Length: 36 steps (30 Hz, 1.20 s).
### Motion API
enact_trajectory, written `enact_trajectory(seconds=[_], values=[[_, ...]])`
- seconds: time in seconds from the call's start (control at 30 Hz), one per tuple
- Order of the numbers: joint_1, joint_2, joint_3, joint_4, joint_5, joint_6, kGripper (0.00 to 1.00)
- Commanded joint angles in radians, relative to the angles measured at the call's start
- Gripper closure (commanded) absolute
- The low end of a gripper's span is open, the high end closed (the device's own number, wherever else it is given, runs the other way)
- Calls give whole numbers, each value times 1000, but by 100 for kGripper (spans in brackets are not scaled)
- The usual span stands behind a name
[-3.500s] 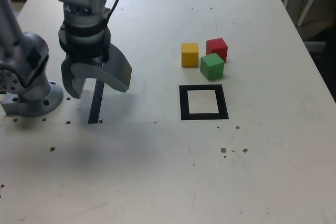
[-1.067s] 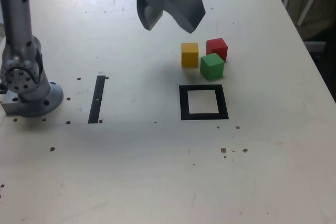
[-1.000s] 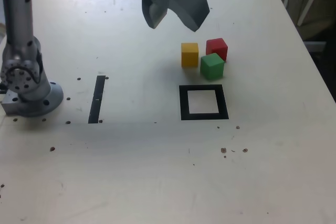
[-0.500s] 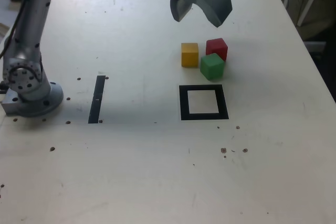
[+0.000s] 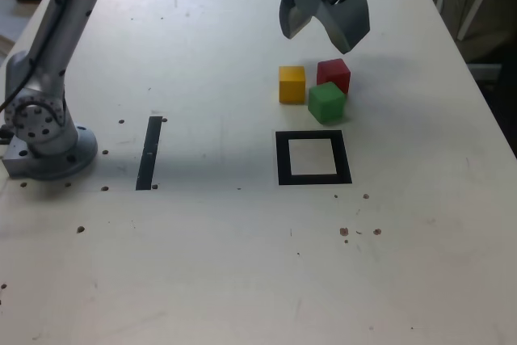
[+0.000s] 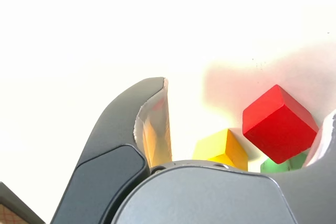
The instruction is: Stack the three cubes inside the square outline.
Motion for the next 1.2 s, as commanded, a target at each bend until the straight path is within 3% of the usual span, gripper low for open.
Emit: enact_trajectory(seconds=[0.0,0.83,1.17], values=[[-2,12,-14,-1,2,15,1],[-84,85,5,-22,2,-23,4],[-89,91,-1,-20,2,-41,11]])
